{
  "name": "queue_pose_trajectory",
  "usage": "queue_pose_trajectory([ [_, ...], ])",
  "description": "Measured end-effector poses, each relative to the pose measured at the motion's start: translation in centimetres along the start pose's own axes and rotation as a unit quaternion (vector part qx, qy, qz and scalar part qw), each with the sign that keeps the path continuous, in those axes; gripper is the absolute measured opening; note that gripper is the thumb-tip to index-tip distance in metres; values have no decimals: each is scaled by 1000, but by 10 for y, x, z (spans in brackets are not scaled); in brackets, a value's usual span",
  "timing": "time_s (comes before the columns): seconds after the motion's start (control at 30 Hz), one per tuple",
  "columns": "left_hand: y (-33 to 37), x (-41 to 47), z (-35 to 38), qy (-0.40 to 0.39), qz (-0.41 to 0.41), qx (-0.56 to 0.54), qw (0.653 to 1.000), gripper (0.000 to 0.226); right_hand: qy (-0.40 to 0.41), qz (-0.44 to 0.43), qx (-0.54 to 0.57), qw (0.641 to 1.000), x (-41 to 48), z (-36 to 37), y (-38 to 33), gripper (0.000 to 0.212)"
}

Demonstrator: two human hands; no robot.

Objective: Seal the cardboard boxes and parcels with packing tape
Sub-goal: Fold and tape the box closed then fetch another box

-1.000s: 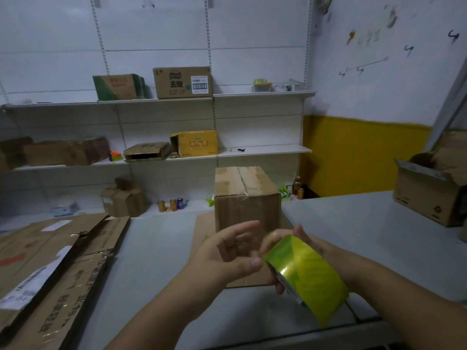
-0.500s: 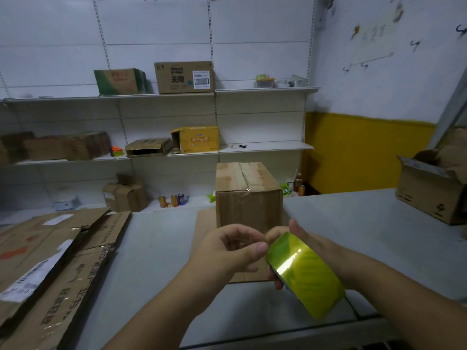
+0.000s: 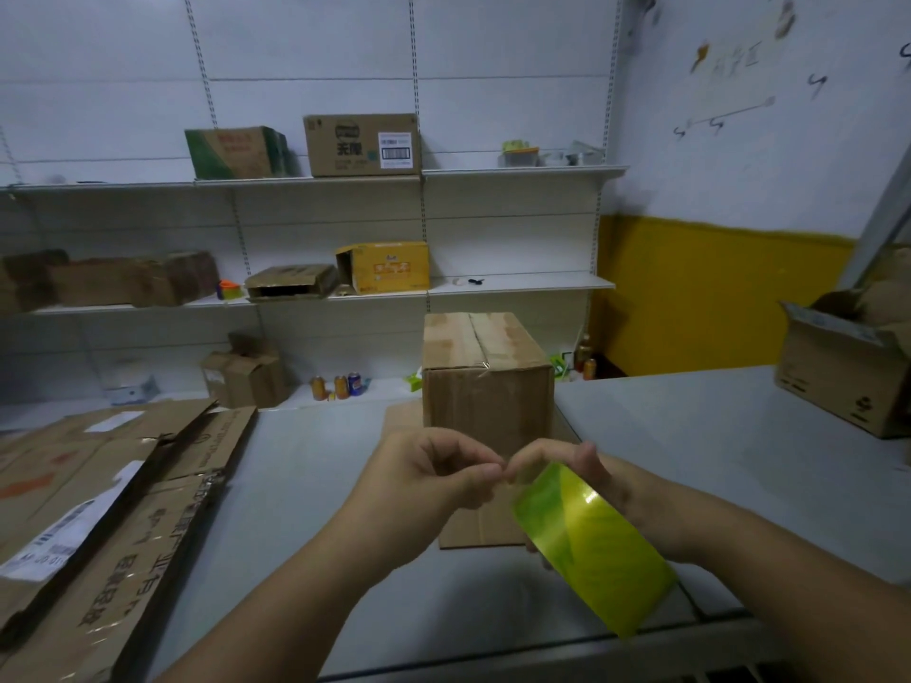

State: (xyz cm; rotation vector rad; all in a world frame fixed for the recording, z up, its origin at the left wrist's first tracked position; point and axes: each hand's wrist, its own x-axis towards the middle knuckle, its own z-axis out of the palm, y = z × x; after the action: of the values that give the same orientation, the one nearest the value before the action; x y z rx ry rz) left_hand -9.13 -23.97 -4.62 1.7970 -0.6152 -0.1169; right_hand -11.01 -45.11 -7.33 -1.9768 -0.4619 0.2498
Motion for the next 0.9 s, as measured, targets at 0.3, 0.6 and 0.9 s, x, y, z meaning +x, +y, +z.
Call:
queue_pose_trajectory([
  [0.3,24,2,-49,20,-16,83,996,13,-33,135,9,990,-17,-41,3,36],
  [0.6,46,13,-67,8,-18,50,999,23,11,104,62,993,-27,-52,24,69],
  [0.9,95,48,-44,-116,-17,237,964,10,80,53,70,993,10,5,43,8],
])
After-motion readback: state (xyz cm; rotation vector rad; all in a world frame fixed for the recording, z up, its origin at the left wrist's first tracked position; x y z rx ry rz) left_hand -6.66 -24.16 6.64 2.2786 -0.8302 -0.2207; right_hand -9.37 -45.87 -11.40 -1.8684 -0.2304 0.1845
